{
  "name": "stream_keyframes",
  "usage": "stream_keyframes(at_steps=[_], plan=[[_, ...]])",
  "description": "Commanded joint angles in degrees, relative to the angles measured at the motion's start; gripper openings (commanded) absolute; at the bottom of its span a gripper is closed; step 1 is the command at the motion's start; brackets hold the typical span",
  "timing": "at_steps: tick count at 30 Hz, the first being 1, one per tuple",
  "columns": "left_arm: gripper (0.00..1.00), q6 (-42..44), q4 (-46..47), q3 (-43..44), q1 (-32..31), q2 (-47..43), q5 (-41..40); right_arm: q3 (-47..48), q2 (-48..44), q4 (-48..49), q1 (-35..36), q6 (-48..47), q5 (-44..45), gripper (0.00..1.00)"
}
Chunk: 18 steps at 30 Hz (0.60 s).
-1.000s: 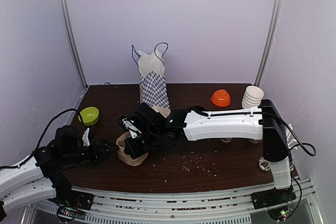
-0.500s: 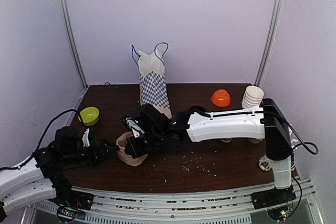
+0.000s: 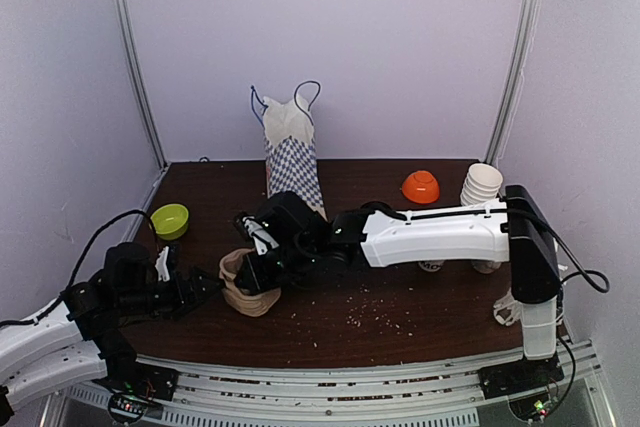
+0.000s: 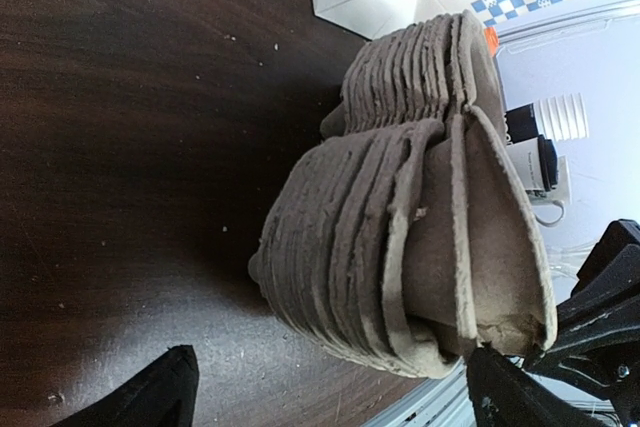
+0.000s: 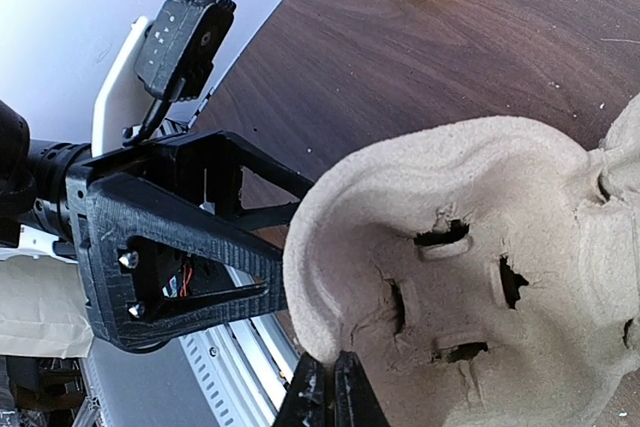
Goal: Pack the takeout coffee
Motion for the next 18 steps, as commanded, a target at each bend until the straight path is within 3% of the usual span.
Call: stream_keyframes(at_steps=[1,18], plan=[[0.97,1.03,0.34,-0.37,-0.20,0.87,-0.79,0.24,-2.85,3.98,-0.13,0.32,-2.49,0.00],[0.97,1.95,-1.13,0.15,-0.22,1.64,-2.02,4.83,-8.50,-8.62,-0.14,-8.73,3.94,0.00]])
